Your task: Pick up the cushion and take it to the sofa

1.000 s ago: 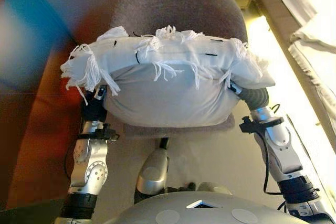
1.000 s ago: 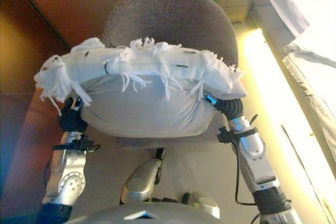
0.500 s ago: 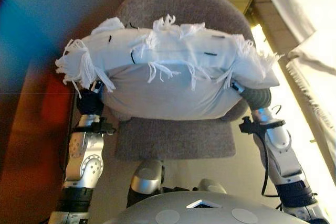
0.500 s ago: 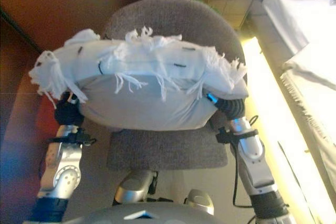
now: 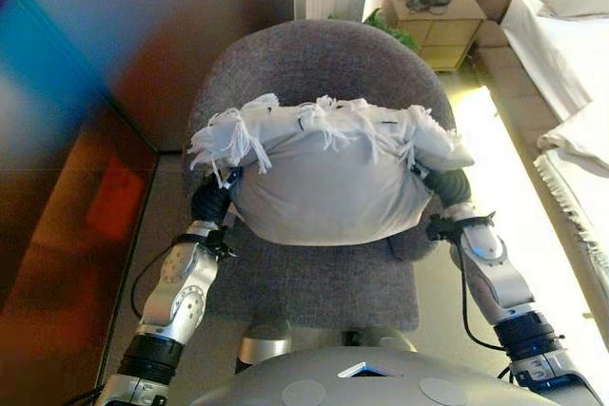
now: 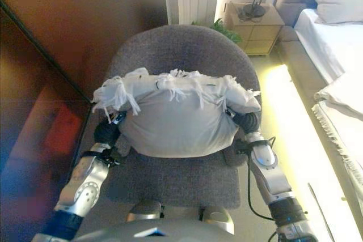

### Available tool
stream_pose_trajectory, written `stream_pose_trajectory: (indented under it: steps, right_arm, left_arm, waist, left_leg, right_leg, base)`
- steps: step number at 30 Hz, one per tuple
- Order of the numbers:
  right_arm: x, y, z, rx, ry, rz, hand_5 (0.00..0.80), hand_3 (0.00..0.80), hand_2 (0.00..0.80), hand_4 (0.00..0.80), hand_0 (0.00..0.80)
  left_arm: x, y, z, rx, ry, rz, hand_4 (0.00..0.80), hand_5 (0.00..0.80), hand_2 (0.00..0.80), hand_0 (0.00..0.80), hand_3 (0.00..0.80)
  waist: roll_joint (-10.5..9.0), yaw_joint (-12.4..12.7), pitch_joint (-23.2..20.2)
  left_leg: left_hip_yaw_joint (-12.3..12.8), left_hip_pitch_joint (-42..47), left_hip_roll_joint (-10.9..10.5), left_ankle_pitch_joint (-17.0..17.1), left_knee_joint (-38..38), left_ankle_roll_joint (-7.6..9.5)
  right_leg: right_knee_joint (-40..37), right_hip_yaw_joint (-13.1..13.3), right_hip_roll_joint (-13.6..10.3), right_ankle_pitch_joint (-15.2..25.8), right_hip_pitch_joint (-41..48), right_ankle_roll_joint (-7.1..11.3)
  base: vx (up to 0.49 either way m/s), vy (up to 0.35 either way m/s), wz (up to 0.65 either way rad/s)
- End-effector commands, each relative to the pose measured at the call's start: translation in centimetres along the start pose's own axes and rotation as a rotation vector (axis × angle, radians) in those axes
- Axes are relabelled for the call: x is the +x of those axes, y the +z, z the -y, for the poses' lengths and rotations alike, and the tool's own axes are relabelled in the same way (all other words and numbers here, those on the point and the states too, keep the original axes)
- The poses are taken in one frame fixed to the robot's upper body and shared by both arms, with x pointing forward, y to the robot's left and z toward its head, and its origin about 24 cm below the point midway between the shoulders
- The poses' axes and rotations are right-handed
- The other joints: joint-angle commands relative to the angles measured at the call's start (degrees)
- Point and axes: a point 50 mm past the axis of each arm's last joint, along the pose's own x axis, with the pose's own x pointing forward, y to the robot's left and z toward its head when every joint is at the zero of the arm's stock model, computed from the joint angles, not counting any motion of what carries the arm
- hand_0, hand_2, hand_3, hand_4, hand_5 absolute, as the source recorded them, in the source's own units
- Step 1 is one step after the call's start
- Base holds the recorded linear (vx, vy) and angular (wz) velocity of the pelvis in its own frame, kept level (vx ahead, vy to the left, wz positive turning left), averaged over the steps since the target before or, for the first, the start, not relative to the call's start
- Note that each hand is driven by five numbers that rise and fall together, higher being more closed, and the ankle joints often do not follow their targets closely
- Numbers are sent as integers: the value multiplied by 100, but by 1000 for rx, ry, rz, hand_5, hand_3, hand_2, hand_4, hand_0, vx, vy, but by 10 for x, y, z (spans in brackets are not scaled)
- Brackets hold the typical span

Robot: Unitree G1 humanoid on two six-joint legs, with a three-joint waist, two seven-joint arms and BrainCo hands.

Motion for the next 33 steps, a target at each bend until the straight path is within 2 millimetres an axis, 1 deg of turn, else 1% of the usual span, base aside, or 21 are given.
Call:
stream_pose_trajectory:
  steps: [1, 5, 11, 13, 14, 16, 17, 21, 24, 26, 31, 33]
  right_arm:
    - [23, 47, -30, 60, 132, 205, 800, 800, 800, 800, 800]
    - [30, 35, -34, 51, 139, 131, 800, 800, 800, 800, 800]
    - [42, 21, -42, 58, 114, 8, 800, 800, 800, 800, 800]
    - [47, 21, -47, 79, 120, -15, 800, 800, 800, 800, 800]
    - [52, 20, -53, 93, 116, -37, 800, 800, 800, 800, 800]
    - [59, 20, -55, 81, 107, -55, 800, 800, 800, 800, 800]
    - [65, 19, -59, 82, 97, -85, 800, 800, 800, 800, 800]
    - [80, 19, -64, 70, 62, -170, 800, 800, 800, 800, 800]
    - [90, 17, -68, 68, 40, -230, 800, 800, 800, 800, 800]
    - [97, 14, -71, 89, 31, -307, 800, 800, 800, 800, 800]
    - [115, 23, -74, 78, -6, -381, 800, 800, 800, 800, 800]
    - [120, 25, -74, 90, -14, -423, 800, 800, 800, 800, 800]
  left_arm:
    - [26, 34, 45, 24, -182, 154, 800, 800, 800, 800, 800]
    - [33, 29, 46, 20, -143, 120, 800, 800, 800, 800, 800]
    - [48, 14, 50, 39, -99, 9, 800, 800, 800, 800, 800]
    - [54, 13, 54, 52, -87, -7, 800, 800, 800, 800, 800]
    - [60, 11, 58, 57, -74, -24, 800, 800, 800, 800, 800]
    - [67, 12, 61, 60, -51, -36, 800, 800, 800, 800, 800]
    - [72, 9, 65, 61, -40, -64, 800, 800, 800, 800, 800]
    - [84, 4, 76, 89, 15, -121, 800, 800, 800, 800, 800]
    - [93, -2, 85, 101, 39, -184, 800, 800, 800, 800, 800]
    - [99, -9, 90, 105, 55, -249, 800, 800, 800, 800, 800]
    - [113, -8, 91, 145, 105, -322, 800, 800, 800, 800, 800]
    - [117, -9, 91, 144, 118, -390, 800, 800, 800, 800, 800]
  waist:
    - [-303, 42, -357]
    - [-270, 16, -401]
    - [-266, -47, -344]
    - [-257, -67, -292]
    - [-253, -78, -238]
    - [-245, -93, -180]
    - [-238, -99, -145]
    - [-212, -116, -121]
    - [-192, -132, -110]
    - [-181, -143, -73]
    - [-159, -167, 87]
    - [-156, -185, 135]
  left_leg:
    - [115, 1, -108, 84, 37, 30]
    - [217, 21, -45, 64, -35, -1]
    - [336, 30, 6, 36, -63, -26]
    - [349, -15, 9, 41, -64, -26]
    - [351, -64, 6, 47, -63, -24]
    - [337, -93, 4, 55, -71, -22]
    - [328, -99, 0, 53, -86, -25]
    - [331, -73, -3, 33, -98, -39]
    - [346, -86, 2, 16, -98, -53]
    - [352, -107, 2, 14, -98, -64]
    - [340, -150, -12, 12, -98, -86]
    - [350, -171, -15, 7, -98, -93]
  right_leg:
    - [20, -149, -362, 153, 98, 333]
    - [20, -178, -384, 128, 51, 365]
    - [20, -191, -408, 117, 24, 392]
    - [20, -186, -412, 127, -26, 396]
    - [20, -183, -417, 138, -78, 399]
    - [20, -187, -423, 146, -108, 409]
    - [20, -193, -426, 140, -118, 414]
    - [20, -206, -438, 114, -94, 431]
    - [20, -212, -450, 101, -109, 440]
    - [20, -211, -456, 104, -129, 442]
    - [20, -182, -448, 103, -162, 431]
    - [20, -161, -447, 93, -186, 422]
  base:
    - [109, 34, -7]
    - [88, 27, -5]
    - [63, 18, 3]
    - [-44, 18, 2]
    - [-75, 15, -2]
    - [-58, 22, -1]
    - [0, 0, 0]
    - [3, 8, 0]
    - [-1, 20, 2]
    - [-24, 12, 1]
    - [-54, 13, 0]
    - [-28, 11, 0]
